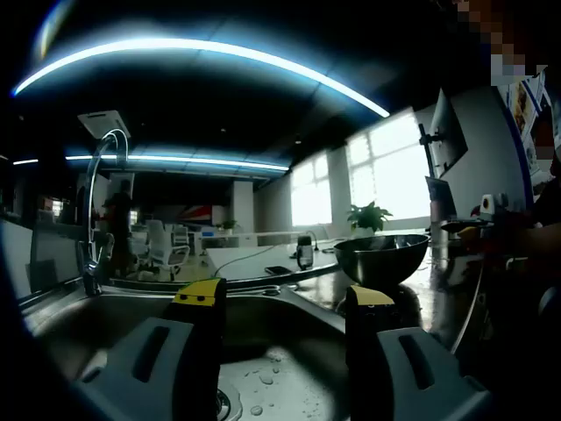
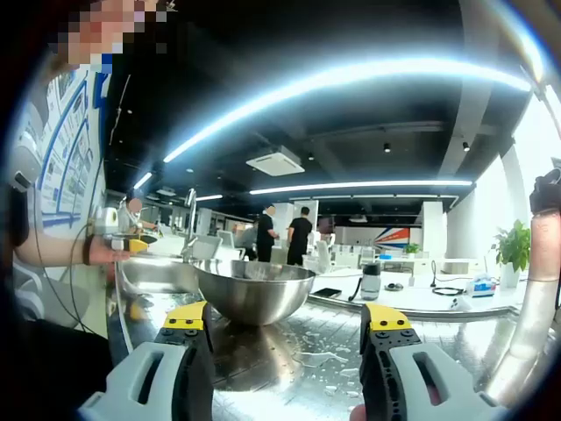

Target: Pick up bowl with dirty water move over sink pour dirty water into sink return bowl to place

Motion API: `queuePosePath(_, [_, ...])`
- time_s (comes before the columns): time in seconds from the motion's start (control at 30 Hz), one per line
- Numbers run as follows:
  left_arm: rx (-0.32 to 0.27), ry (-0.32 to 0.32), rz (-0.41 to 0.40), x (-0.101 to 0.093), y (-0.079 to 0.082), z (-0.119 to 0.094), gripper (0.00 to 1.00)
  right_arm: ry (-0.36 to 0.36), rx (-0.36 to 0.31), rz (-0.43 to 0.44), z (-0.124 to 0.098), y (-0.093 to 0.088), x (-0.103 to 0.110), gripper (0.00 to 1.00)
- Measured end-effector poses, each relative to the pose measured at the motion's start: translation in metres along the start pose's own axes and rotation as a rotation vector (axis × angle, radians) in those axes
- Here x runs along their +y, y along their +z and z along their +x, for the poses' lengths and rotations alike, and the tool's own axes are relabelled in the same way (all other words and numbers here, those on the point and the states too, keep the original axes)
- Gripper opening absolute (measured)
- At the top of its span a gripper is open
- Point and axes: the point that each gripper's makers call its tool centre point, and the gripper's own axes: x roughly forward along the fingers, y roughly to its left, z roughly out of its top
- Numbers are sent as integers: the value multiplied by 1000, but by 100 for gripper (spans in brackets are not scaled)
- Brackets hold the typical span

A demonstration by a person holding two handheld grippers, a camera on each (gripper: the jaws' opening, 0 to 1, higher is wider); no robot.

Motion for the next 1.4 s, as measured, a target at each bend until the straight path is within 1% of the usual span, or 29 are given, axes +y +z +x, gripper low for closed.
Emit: queuePosePath(1.4, [11,2,13,-1,-2,0,53,-2,4,-8,0,-1,-1,60])
